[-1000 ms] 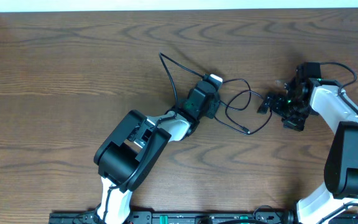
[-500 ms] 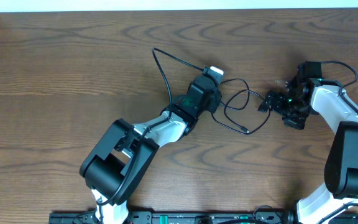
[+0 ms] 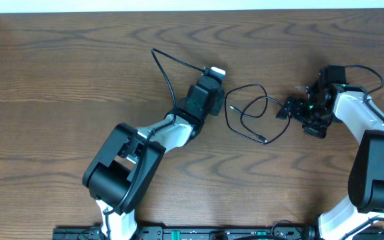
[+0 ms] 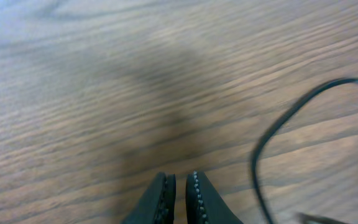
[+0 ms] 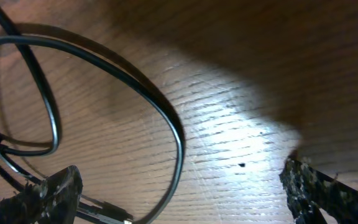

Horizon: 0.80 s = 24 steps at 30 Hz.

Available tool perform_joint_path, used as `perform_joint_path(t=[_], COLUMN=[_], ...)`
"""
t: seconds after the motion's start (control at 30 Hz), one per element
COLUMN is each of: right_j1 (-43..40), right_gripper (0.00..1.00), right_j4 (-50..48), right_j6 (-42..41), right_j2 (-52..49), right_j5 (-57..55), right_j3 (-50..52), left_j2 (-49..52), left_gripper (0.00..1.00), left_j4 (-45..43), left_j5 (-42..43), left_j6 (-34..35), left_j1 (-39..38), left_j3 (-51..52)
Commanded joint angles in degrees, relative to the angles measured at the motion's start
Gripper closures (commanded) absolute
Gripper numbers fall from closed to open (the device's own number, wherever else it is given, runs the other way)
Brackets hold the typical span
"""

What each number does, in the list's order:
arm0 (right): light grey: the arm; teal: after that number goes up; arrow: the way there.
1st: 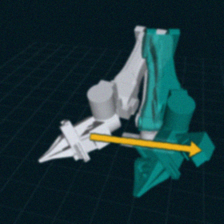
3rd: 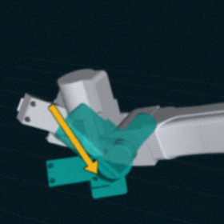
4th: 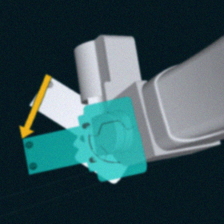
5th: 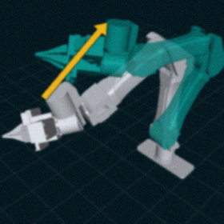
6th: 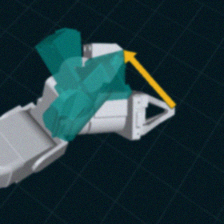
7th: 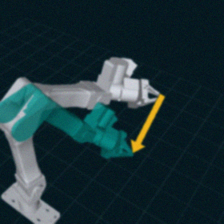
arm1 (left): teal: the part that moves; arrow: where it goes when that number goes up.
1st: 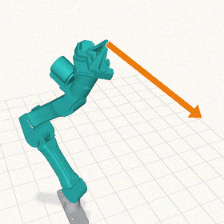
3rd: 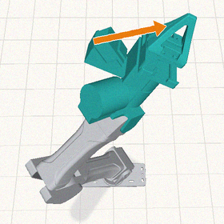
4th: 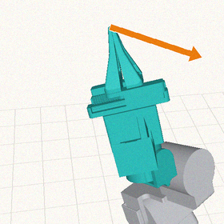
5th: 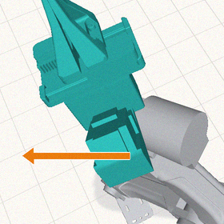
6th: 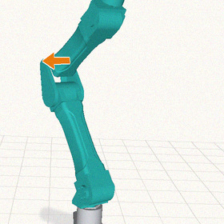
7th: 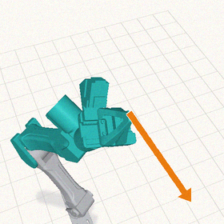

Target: Untangle cables

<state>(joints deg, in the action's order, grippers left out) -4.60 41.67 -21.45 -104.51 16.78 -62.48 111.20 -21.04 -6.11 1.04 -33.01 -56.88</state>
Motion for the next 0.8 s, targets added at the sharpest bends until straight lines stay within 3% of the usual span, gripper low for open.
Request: perform_joint_path(t=[0.0,0.77], right_j1=[0.2,2.8], right_gripper=[0.01,0.01], right_j4=[-0.7,-1.8], right_j6=[0.7,0.7], right_j2=[-0.6,-0.6], right_j5=[1.9,2.2], right_j3=[0.8,0.9], left_j2=[3.3,8.7], left_gripper=[0.87,0.87], left_j4=[-0.1,-1.4], left_j5=[2.9,9.9], left_j6=[0.0,4.0], left_j1=[1.4,1.2], left_j3=[0.4,0.2])
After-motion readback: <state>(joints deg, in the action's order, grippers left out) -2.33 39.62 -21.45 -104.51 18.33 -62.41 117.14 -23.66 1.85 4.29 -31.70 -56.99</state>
